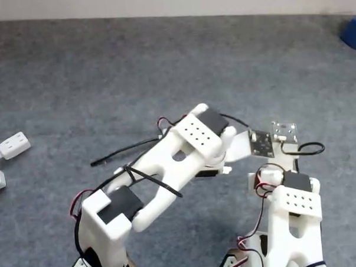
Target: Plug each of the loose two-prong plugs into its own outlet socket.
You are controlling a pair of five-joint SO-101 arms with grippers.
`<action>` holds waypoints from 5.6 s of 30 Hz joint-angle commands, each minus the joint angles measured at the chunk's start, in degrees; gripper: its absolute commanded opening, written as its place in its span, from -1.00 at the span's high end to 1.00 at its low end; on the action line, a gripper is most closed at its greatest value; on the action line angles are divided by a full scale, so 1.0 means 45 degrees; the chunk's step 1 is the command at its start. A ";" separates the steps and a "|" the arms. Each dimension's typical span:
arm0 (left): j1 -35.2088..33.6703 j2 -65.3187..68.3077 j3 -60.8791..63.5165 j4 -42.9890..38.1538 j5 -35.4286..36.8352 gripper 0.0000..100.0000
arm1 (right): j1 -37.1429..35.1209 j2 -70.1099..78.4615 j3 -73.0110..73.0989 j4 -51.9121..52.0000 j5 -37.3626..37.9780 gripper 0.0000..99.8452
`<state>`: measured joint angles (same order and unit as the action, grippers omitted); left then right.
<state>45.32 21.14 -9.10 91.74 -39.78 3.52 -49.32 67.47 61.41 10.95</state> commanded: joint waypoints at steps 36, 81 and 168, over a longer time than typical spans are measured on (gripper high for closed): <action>-1.7592 0.0225 -0.6066 0.1289 0.3087 0.60 | -0.7687 -0.0107 -0.3448 0.1709 0.4024 0.62; -2.1578 0.0264 0.0244 -0.3868 -0.4493 0.61 | -0.8840 0.7316 -0.5050 0.1514 1.1507 0.62; -1.9546 0.0127 -0.1221 0.0195 -0.4122 0.61 | -0.4562 0.9817 -1.3861 0.3116 -0.1426 0.99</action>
<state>-46.29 23.16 -10.51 86.90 -59.65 -21.80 -6.68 11.65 73.27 17.36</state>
